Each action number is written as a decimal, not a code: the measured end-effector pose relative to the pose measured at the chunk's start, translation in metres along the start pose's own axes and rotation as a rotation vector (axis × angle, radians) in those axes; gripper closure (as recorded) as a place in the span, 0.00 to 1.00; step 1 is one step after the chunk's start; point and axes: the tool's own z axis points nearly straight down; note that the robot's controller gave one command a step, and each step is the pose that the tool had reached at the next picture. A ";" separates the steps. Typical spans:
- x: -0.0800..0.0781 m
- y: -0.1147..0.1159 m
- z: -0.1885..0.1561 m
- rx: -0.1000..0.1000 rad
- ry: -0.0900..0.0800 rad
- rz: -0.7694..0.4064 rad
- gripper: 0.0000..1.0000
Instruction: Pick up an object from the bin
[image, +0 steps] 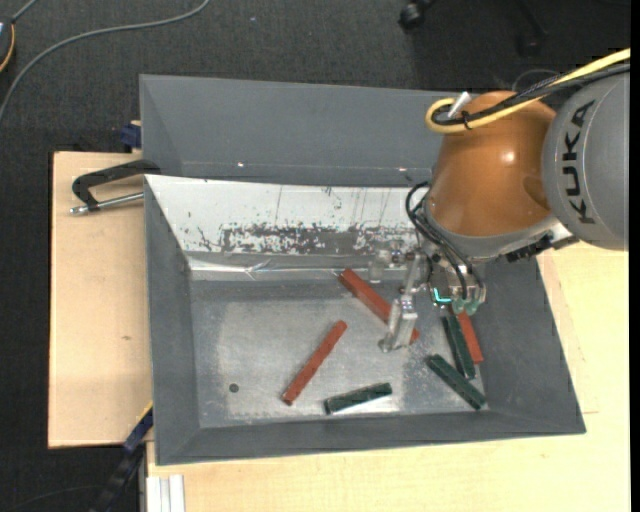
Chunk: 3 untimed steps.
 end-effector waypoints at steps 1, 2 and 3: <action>0.020 0.045 0.131 0.001 -0.002 -0.673 0.00; 0.018 0.045 0.129 0.002 -0.007 -0.671 1.00; 0.030 0.013 -0.025 0.007 -0.020 -0.738 1.00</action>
Offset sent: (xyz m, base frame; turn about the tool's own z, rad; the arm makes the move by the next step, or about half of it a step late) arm -0.0196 0.0440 -0.1302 -0.6729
